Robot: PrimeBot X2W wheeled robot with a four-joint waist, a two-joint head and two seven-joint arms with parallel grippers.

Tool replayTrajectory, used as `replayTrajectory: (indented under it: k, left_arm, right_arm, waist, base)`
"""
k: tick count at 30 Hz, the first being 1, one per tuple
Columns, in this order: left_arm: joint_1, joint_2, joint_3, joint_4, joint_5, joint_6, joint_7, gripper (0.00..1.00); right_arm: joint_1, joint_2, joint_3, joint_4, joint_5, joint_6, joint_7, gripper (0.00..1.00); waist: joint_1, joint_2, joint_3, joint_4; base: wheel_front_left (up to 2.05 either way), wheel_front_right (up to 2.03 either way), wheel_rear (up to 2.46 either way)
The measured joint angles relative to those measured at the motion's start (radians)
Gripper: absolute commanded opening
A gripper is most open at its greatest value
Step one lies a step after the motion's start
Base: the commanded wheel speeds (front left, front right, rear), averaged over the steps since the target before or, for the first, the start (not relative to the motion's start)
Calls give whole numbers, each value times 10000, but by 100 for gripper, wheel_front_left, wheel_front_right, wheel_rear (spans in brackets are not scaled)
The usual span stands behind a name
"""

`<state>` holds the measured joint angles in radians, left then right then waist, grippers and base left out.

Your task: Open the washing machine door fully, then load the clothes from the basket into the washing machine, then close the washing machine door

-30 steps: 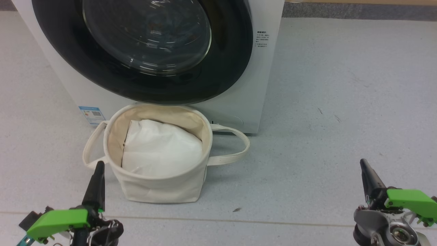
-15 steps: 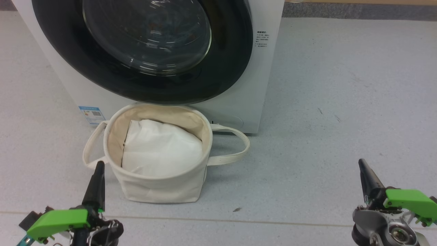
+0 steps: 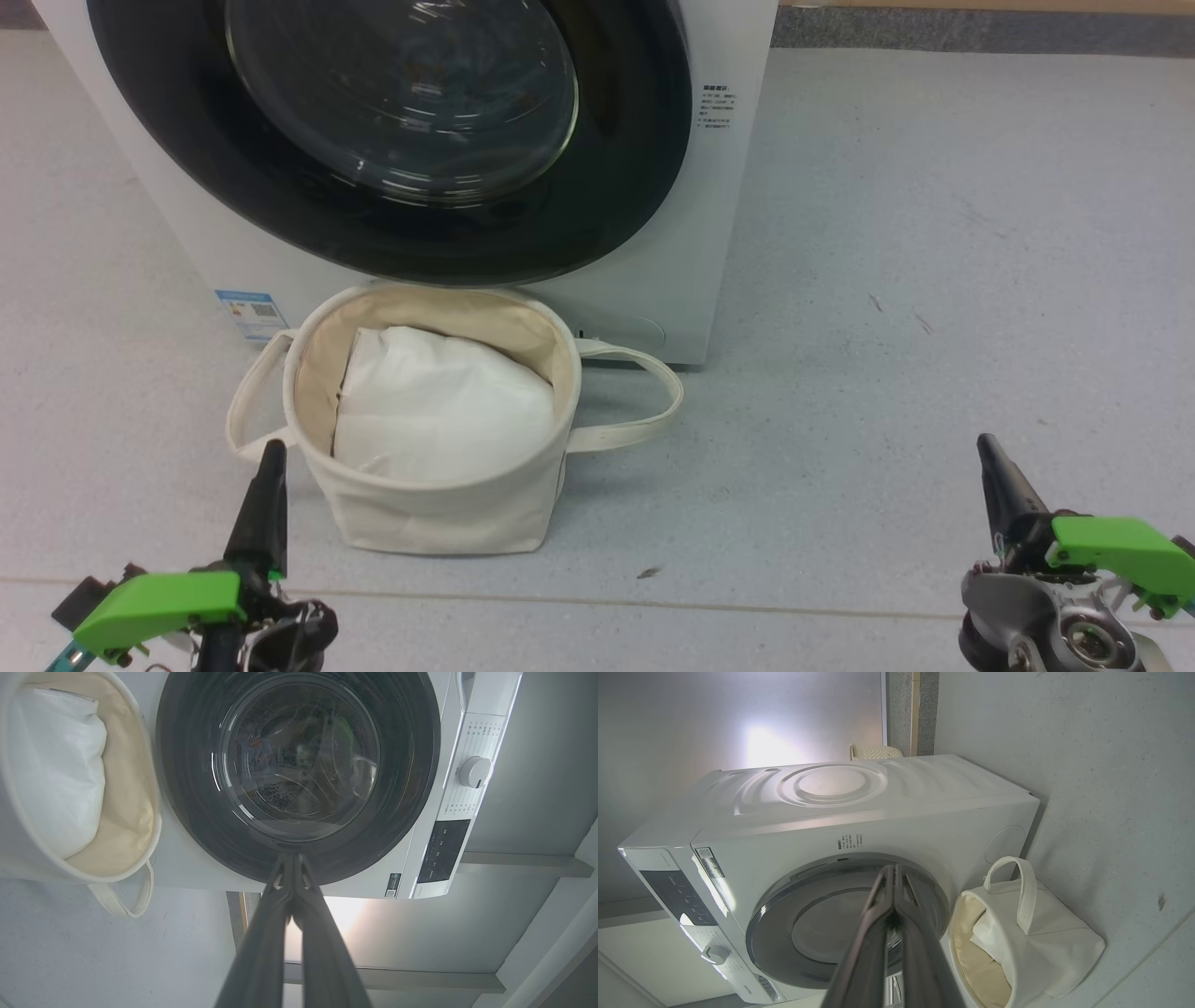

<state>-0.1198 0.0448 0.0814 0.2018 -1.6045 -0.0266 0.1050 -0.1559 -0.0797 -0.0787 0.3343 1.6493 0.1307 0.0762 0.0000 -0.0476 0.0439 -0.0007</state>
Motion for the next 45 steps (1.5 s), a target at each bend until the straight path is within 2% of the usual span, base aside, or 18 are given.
replayTrajectory:
  k: [45]
  left_arm:
    - [1, -4, 2, -4, 0, 0, 2, 0]
  right_arm:
    - [14, -447, 604, -69, 552, 0, -483, 0]
  waist:
    - [0, 0, 2, 1]
  base:
    - [0, 0, 0]
